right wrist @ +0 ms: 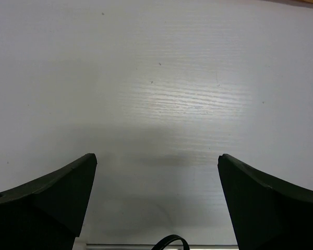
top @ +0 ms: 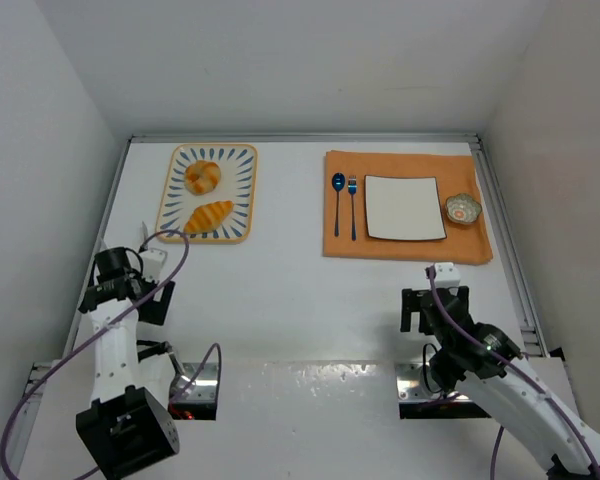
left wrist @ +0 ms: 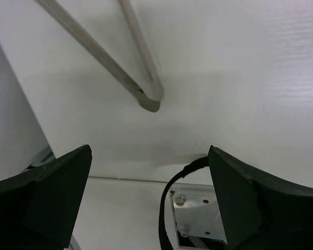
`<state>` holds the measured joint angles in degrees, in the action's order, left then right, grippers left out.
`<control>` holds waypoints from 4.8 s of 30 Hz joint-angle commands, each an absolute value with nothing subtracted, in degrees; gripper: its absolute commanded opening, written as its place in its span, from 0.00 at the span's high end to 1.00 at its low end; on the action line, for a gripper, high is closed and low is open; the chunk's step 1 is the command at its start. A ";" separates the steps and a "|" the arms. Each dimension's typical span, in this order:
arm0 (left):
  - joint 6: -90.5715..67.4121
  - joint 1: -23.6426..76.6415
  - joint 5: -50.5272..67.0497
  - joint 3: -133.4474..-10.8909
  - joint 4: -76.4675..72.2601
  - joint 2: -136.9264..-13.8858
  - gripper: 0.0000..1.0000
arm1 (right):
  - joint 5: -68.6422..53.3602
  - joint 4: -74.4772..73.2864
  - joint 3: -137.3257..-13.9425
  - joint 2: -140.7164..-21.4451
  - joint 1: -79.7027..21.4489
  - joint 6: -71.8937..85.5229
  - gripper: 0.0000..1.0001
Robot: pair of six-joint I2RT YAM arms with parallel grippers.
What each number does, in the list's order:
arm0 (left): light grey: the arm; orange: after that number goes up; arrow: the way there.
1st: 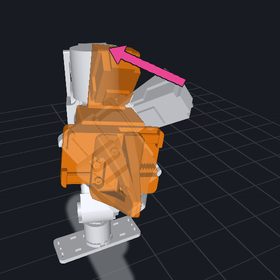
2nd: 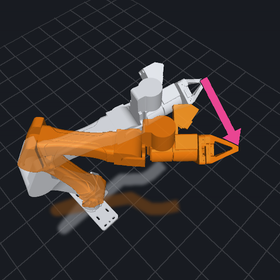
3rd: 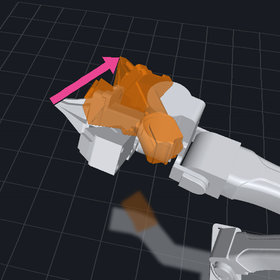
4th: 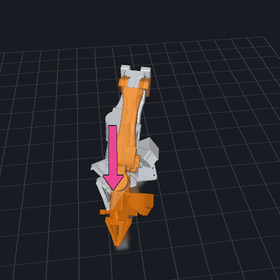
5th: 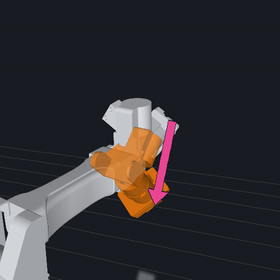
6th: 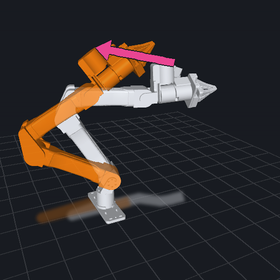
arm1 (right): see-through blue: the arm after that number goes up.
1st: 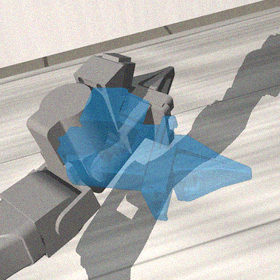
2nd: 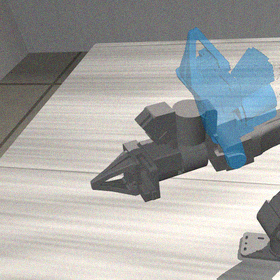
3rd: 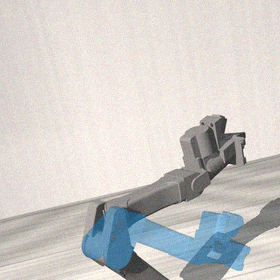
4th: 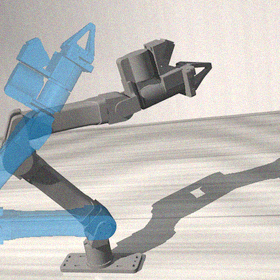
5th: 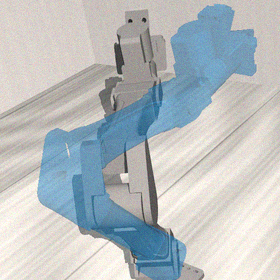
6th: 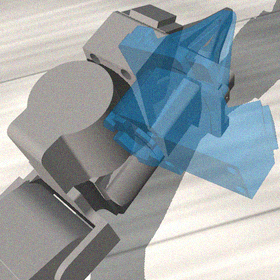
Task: Place the bread
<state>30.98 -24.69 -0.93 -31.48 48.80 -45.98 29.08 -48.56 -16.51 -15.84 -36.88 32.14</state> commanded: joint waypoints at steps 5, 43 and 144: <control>15.60 -25.40 -5.80 -48.67 46.23 -51.83 0.01 | 30.50 -48.34 -17.93 -16.69 -36.83 32.96 0.01; -1.85 -31.29 0.53 -59.68 36.84 -102.30 0.01 | 23.73 -36.22 -33.04 -43.59 -37.09 25.58 0.01; 4.48 0.70 -4.66 -101.59 48.78 -111.90 1.00 | 26.98 -24.87 -31.46 -50.19 -36.74 18.10 0.01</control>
